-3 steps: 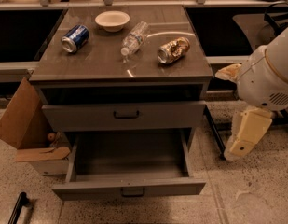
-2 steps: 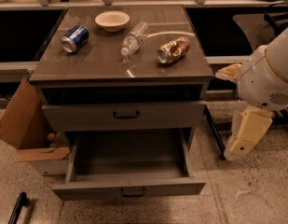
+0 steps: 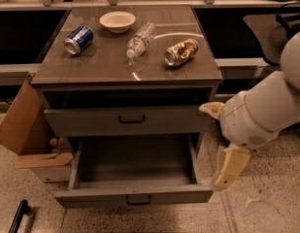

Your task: Close middle drawer

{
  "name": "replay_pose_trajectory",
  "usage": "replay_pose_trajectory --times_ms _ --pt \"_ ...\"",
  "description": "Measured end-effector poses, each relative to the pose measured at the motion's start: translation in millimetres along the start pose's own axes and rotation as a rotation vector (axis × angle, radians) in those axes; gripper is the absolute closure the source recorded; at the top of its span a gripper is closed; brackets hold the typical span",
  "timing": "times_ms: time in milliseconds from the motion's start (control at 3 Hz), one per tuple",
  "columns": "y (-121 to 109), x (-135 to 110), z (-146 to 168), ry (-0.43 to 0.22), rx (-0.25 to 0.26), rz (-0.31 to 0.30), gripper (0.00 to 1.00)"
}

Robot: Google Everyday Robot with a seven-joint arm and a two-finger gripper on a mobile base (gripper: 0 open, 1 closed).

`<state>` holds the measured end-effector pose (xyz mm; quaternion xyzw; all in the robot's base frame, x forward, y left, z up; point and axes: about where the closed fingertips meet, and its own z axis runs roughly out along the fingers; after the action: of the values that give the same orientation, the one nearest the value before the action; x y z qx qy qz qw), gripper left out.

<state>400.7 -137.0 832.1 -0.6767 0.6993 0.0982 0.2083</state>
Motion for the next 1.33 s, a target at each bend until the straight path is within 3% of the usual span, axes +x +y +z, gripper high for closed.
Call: replay_pose_trajectory --times_ms 667,1000,1333 --pt "33.7 -2.9 122.6 -0.153 -0.16 -0.042 0.0" --pt "36.7 -1.0 135.1 -0.14 -0.172 -0.053 0.0" --pt "50.5 12.0 181.6 -0.129 -0.216 -0.065 0.0"
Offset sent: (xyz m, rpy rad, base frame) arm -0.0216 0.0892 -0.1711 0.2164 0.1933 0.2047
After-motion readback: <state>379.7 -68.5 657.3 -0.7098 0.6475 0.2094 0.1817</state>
